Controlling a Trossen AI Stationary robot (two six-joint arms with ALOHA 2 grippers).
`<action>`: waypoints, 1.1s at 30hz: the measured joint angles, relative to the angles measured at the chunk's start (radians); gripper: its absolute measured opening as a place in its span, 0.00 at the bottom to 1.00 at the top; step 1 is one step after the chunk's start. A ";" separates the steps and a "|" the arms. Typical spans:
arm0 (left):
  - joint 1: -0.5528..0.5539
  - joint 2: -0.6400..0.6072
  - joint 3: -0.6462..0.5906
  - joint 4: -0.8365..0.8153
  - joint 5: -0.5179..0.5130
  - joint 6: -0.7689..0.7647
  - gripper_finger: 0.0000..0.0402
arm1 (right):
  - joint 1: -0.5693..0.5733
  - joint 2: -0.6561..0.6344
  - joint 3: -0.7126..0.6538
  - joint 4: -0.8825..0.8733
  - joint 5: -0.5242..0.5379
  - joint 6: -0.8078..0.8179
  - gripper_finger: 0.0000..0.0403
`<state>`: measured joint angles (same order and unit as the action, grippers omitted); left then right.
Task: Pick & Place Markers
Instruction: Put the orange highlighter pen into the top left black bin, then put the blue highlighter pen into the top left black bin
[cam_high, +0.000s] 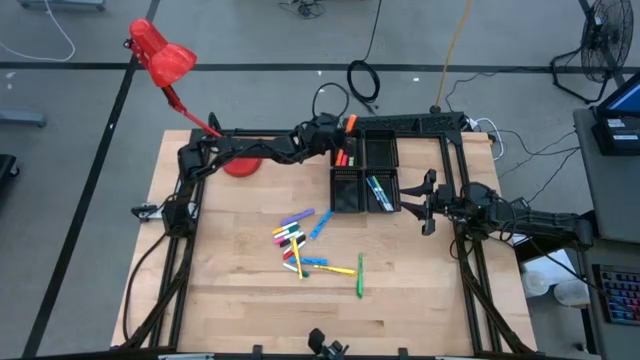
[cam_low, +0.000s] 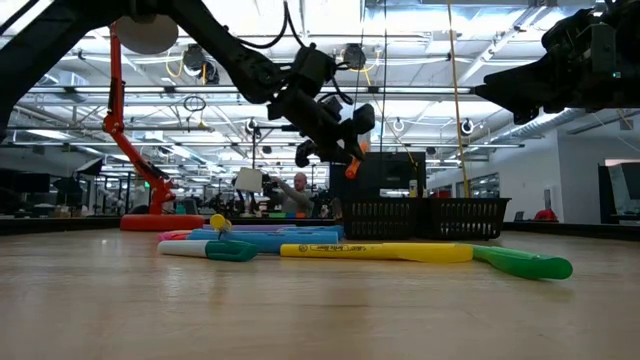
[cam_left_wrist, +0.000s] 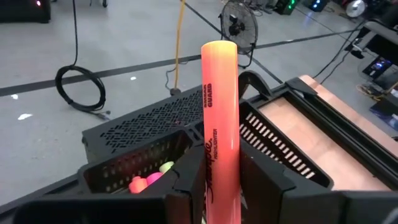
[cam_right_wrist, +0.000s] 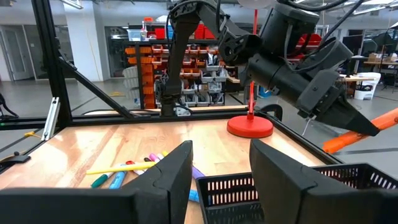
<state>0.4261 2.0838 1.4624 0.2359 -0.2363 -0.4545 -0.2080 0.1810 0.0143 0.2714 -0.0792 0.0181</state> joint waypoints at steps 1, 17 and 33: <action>-0.001 0.000 0.000 0.001 0.000 -0.002 0.23 | 0.000 0.000 0.000 0.000 0.000 0.000 0.36; 0.002 -0.001 0.000 0.000 0.061 0.023 0.36 | 0.000 0.000 0.000 0.000 0.000 0.000 0.36; -0.072 -0.176 0.000 -0.384 0.235 0.535 0.62 | 0.000 0.000 0.000 0.000 0.000 0.000 0.36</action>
<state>0.3546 1.9082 1.4620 -0.1478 -0.0009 0.0801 -0.2078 0.1806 0.0143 0.2714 -0.0793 0.0181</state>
